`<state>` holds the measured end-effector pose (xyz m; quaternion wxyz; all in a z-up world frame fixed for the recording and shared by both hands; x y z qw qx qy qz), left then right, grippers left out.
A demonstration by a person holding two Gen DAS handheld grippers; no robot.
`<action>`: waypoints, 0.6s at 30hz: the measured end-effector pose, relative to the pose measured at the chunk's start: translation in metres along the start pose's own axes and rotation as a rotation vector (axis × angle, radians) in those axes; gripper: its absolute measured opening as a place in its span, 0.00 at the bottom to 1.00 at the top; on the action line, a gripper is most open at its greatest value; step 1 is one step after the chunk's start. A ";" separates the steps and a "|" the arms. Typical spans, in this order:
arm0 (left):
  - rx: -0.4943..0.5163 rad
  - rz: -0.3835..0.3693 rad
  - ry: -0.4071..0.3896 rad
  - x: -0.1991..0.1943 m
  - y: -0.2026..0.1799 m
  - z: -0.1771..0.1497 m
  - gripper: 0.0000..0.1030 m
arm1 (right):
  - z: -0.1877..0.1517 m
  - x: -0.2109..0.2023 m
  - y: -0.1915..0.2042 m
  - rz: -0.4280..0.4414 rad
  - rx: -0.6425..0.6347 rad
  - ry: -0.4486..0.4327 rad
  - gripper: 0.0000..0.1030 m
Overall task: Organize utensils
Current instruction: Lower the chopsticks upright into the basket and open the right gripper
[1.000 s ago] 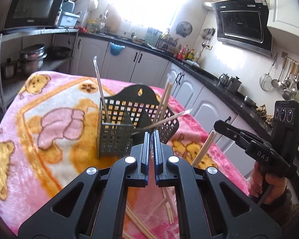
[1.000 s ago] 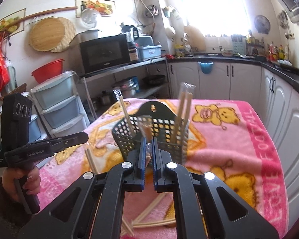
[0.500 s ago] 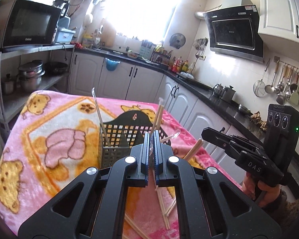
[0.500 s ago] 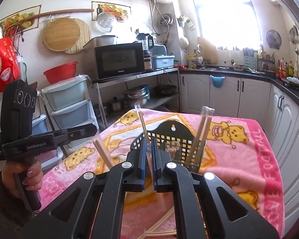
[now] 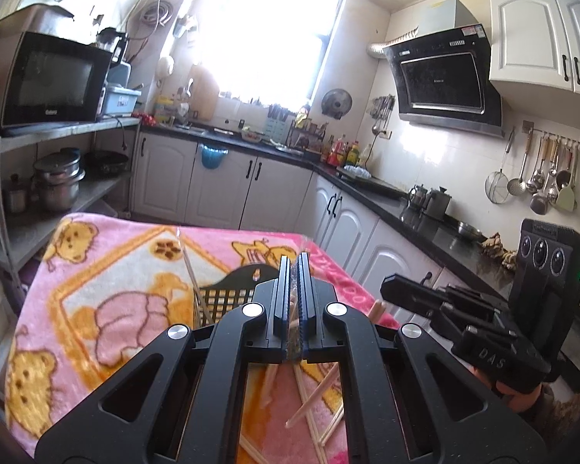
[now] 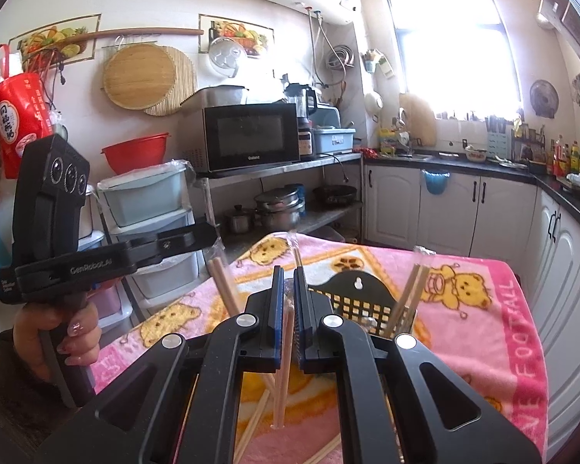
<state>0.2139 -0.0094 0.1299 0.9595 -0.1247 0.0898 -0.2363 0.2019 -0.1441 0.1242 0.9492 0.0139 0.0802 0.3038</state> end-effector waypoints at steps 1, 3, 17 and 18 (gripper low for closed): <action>0.004 -0.002 -0.008 0.000 -0.001 0.004 0.02 | 0.002 0.001 0.001 0.003 -0.004 -0.004 0.05; 0.016 0.000 -0.025 -0.001 -0.002 0.012 0.02 | 0.007 0.002 0.003 0.006 -0.015 -0.013 0.05; 0.026 0.009 -0.104 0.003 0.000 0.052 0.02 | 0.052 0.008 0.009 0.014 -0.041 -0.100 0.05; 0.027 0.011 -0.112 0.003 0.000 0.056 0.02 | 0.055 0.008 0.009 0.014 -0.043 -0.106 0.05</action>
Point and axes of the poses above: each gripper's, at about its wrist camera, not at the fingertips, and x roughly the way its jaws point, y to its left, z to its top, the point moved 7 cm from there along x, roughly the way its jaws point, and after that the axes turned 10 degrees about -y, right-handed, at the moved point
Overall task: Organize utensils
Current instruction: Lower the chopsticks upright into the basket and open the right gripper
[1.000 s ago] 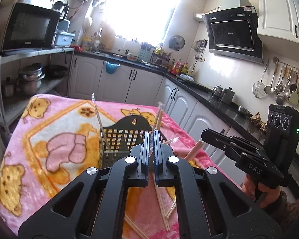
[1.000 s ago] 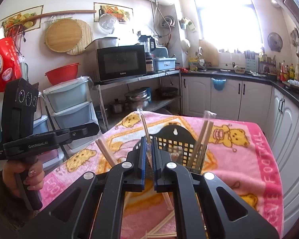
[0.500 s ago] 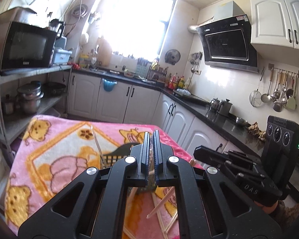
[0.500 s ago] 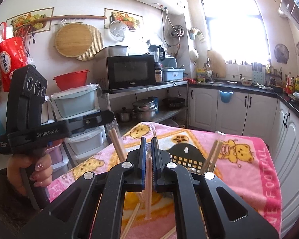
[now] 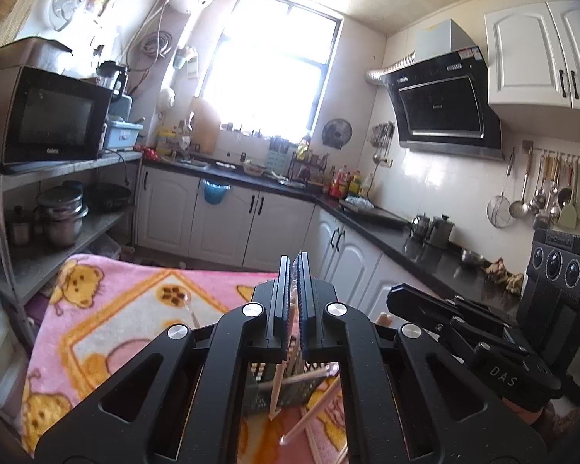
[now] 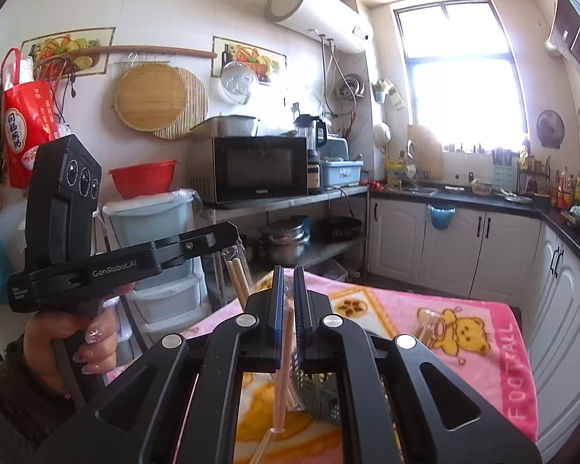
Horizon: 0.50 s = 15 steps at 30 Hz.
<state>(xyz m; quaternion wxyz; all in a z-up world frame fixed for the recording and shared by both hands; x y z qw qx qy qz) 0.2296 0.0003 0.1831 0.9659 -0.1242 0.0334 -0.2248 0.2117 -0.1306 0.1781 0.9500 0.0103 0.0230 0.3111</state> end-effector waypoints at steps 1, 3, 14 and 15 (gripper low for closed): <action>0.001 0.002 -0.010 0.001 0.001 0.005 0.02 | 0.003 0.001 0.000 0.000 -0.001 -0.004 0.05; 0.000 0.004 -0.023 0.002 0.002 0.012 0.02 | 0.009 0.002 -0.001 -0.002 -0.004 -0.016 0.05; 0.023 0.016 -0.056 0.017 0.006 0.036 0.02 | 0.040 0.018 -0.018 -0.037 -0.003 -0.067 0.05; 0.024 0.016 -0.055 0.019 0.006 0.038 0.02 | 0.042 0.019 -0.020 -0.040 -0.003 -0.070 0.05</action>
Point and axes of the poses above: each gripper's, at about its wrist camera, not at the fingertips, and x roughly the way its jaws point, y to its left, z to its top, the point moved 7 cm from there along x, roughly the way its jaws point, and after that the axes turned 10 degrees about -y, right-handed, at the moved point
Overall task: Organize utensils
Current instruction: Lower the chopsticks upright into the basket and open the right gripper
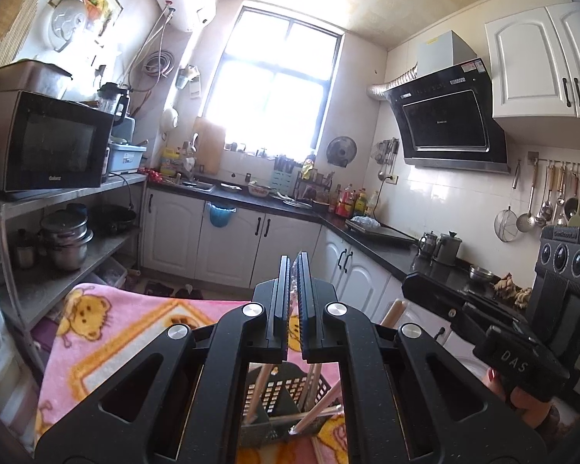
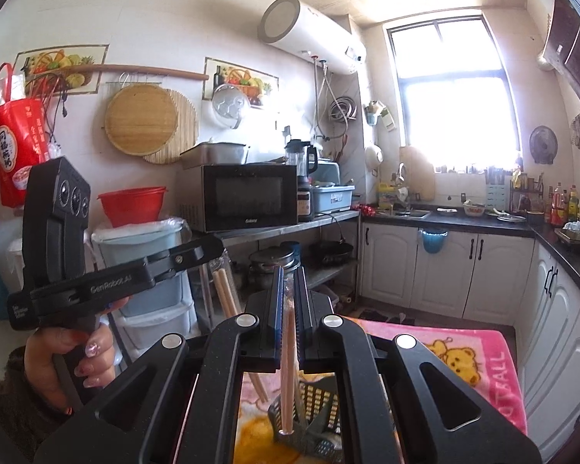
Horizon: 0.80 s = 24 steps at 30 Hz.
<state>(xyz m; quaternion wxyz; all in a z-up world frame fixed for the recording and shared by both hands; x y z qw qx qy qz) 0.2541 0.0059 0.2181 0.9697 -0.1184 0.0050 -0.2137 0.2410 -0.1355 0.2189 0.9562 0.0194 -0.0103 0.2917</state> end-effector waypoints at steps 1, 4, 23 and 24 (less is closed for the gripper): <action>0.003 0.003 0.000 0.003 0.000 0.001 0.02 | 0.003 0.002 -0.003 -0.006 0.000 -0.005 0.05; 0.010 0.004 0.000 0.010 0.000 0.006 0.02 | 0.009 0.007 -0.006 -0.017 -0.009 -0.016 0.05; 0.014 0.034 0.070 0.058 0.017 -0.021 0.02 | 0.005 0.039 -0.043 -0.084 -0.002 -0.018 0.05; 0.012 0.034 0.077 0.060 0.019 -0.025 0.02 | 0.001 0.041 -0.045 -0.085 0.000 -0.012 0.05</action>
Point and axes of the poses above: each gripper's, at about its wrist camera, not at the fingertips, and x roughly the way its jaws point, y to its left, z to its top, the point moved 7 cm from there along x, roughly the way its jaws point, and after that the axes turned 10 degrees about -y, right-handed, at the moved point
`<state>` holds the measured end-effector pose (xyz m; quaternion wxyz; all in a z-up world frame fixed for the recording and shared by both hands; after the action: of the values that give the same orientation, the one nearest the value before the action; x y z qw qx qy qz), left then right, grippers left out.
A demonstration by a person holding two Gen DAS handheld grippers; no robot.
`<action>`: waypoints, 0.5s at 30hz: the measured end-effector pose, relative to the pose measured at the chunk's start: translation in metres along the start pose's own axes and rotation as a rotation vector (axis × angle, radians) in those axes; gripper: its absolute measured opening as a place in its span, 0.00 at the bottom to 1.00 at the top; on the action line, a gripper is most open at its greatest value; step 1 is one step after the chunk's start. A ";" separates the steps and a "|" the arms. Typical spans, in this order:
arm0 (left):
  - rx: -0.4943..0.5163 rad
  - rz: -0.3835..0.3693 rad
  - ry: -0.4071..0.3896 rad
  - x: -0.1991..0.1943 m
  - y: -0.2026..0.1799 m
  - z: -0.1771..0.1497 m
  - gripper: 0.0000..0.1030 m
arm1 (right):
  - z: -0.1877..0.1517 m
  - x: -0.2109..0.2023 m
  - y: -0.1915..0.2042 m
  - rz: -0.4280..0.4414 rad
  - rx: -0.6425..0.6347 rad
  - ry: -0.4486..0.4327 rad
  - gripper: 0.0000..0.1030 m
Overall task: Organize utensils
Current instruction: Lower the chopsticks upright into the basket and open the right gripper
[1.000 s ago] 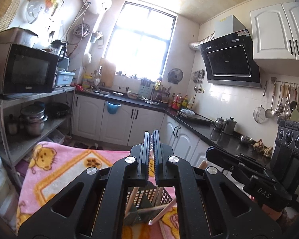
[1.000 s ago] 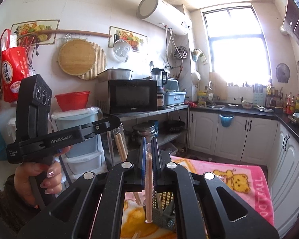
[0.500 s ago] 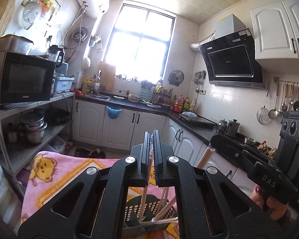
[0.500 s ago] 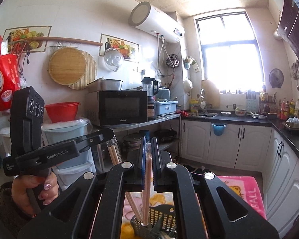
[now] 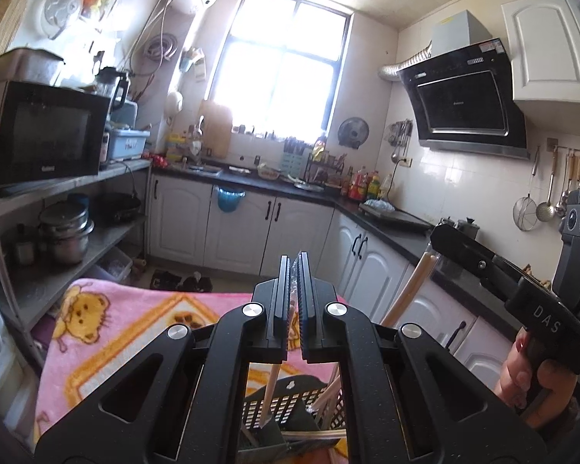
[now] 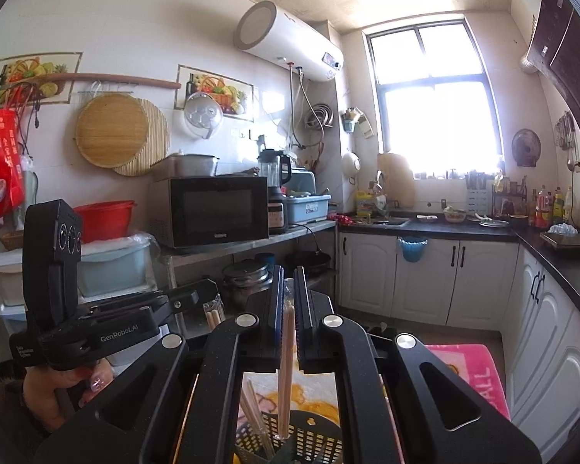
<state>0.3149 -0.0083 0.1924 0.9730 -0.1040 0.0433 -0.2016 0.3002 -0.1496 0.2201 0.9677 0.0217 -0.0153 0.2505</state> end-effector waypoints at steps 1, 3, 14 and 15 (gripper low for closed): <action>0.000 0.002 0.007 0.002 0.001 -0.004 0.02 | -0.003 0.002 -0.001 0.001 0.003 0.004 0.05; -0.006 0.003 0.018 0.005 0.004 -0.010 0.02 | -0.008 0.004 -0.003 0.000 0.003 0.011 0.05; -0.045 0.011 0.070 0.019 0.014 -0.046 0.02 | -0.044 0.018 -0.001 -0.011 -0.028 0.062 0.05; -0.047 0.011 0.072 0.020 0.015 -0.048 0.02 | -0.046 0.019 -0.001 -0.011 -0.027 0.065 0.05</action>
<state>0.3332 -0.0117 0.1417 0.9691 -0.1195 0.0836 -0.1989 0.3181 -0.1394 0.1746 0.9693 0.0005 0.0129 0.2457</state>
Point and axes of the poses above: each gripper's, at about its wrist camera, not at the fingertips, and x roughly the way its jaws point, y to its left, z to its top, the point moved 7 cm from there along x, roughly the way its jaws point, and after that the axes turned 10 degrees about -y, right-handed, at the moved point
